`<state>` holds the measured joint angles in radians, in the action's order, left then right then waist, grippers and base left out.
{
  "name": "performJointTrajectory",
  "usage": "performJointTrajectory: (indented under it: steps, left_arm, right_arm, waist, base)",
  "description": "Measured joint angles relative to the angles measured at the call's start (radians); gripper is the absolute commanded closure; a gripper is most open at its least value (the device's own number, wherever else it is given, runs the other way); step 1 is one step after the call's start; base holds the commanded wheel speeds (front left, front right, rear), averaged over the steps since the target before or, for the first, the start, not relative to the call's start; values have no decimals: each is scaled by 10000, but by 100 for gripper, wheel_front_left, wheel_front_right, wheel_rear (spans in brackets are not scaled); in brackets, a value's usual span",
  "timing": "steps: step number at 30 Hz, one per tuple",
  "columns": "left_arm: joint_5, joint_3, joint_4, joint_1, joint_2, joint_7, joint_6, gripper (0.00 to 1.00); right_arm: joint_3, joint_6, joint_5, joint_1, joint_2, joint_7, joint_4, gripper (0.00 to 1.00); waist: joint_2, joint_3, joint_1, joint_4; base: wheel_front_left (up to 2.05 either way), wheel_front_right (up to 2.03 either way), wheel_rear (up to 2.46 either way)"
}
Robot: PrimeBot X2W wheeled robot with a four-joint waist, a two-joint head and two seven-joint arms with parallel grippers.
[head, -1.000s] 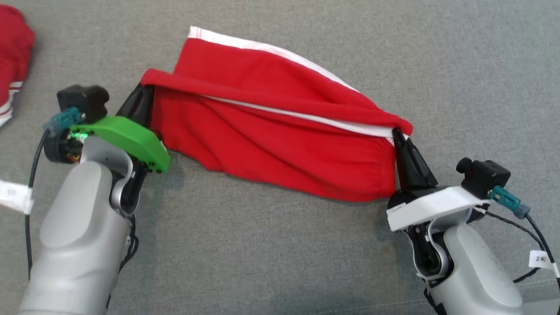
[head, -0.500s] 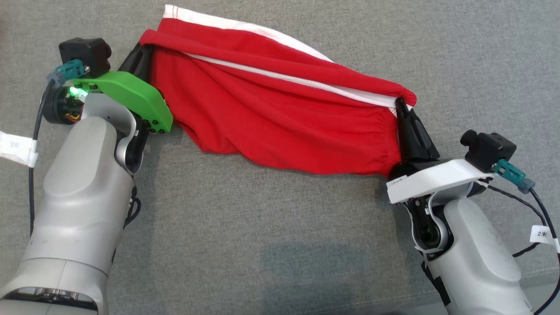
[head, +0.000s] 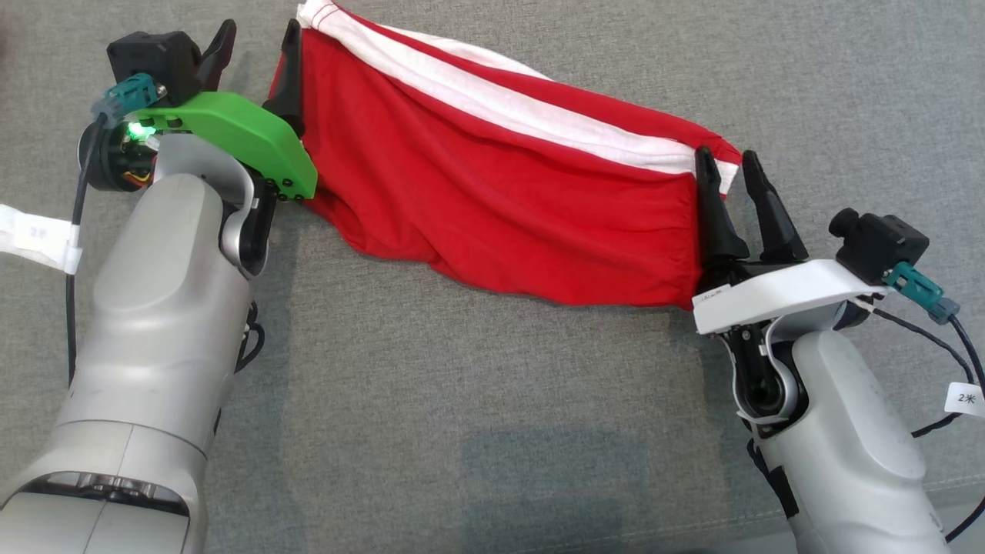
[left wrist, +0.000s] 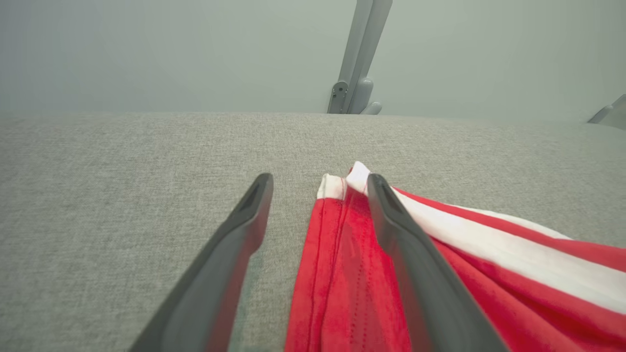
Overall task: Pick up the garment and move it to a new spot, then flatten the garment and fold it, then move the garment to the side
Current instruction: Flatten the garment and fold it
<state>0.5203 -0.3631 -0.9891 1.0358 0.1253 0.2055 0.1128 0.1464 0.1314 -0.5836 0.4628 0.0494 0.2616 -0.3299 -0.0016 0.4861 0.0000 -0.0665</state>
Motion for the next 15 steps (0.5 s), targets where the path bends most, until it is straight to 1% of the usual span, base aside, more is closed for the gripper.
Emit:
performJointTrajectory:
  steps: [4,9,15]
  left_arm:
    - [140,-46,0,-100,-48,224,54,0]
    - [408,-84,445,-1081,-102,485,113,0]
    - [604,-40,934,-2209,-153,525,119,0]
  right_arm:
    - [-186,0,357,-26,-2,2,291,0]
    - [-700,0,913,-564,2,10,976,0]
    - [-1231,-2,1519,-1231,-2,10,1728,0]
  waist:
    - [0,-69,0,58]
    - [0,-322,0,193]
    - [0,-710,0,338]
  base:
    - [0,0,0]
    - [0,0,0]
    - [0,0,0]
